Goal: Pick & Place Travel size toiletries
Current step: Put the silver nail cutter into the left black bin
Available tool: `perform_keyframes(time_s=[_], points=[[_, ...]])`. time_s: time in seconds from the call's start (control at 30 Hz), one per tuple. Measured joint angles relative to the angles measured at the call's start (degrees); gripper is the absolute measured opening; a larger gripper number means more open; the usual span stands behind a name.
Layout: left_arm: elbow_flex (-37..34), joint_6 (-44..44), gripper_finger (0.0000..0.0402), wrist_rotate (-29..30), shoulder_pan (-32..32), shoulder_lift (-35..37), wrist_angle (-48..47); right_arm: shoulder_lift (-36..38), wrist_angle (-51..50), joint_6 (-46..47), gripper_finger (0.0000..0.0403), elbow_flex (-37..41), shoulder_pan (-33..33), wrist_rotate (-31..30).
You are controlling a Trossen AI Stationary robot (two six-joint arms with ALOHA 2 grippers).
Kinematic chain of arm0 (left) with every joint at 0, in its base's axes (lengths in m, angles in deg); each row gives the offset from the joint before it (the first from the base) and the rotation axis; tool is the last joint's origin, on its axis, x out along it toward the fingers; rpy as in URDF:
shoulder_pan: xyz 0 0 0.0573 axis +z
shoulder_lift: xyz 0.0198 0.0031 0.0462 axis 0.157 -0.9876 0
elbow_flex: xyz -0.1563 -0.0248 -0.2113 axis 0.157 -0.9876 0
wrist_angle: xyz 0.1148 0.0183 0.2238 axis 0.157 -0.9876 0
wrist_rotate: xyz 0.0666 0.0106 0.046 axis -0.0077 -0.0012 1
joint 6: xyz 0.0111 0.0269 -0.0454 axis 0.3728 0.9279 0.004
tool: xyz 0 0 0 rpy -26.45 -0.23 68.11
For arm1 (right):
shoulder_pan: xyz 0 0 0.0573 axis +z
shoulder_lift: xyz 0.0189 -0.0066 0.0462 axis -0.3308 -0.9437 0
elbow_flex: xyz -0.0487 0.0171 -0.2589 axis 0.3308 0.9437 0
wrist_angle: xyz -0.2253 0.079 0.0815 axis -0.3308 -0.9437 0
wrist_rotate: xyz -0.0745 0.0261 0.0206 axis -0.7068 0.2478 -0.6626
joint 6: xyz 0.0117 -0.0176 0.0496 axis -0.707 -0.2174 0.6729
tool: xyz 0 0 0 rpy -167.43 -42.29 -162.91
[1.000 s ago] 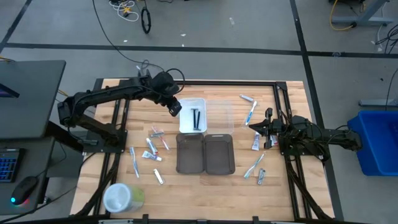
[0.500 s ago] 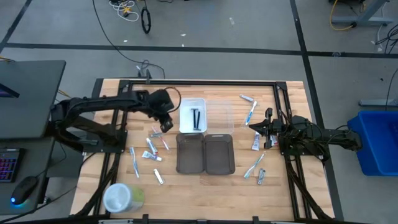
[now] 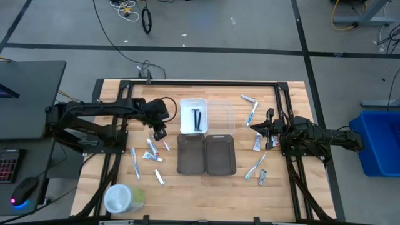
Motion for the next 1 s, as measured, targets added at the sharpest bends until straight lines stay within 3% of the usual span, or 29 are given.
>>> perform_keyframes(time_s=[0.4,1.0], points=[[-2.15,0.39,0.0031,1.28,-0.63,-0.01,-0.14,0.00,0.00,0.00,0.0014,0.00,-0.01,0.00],[-2.15,4.89,0.0226,3.81,-1.41,-0.01,-0.14,0.00,0.00,0.00,0.0013,0.00,0.00,0.00]])
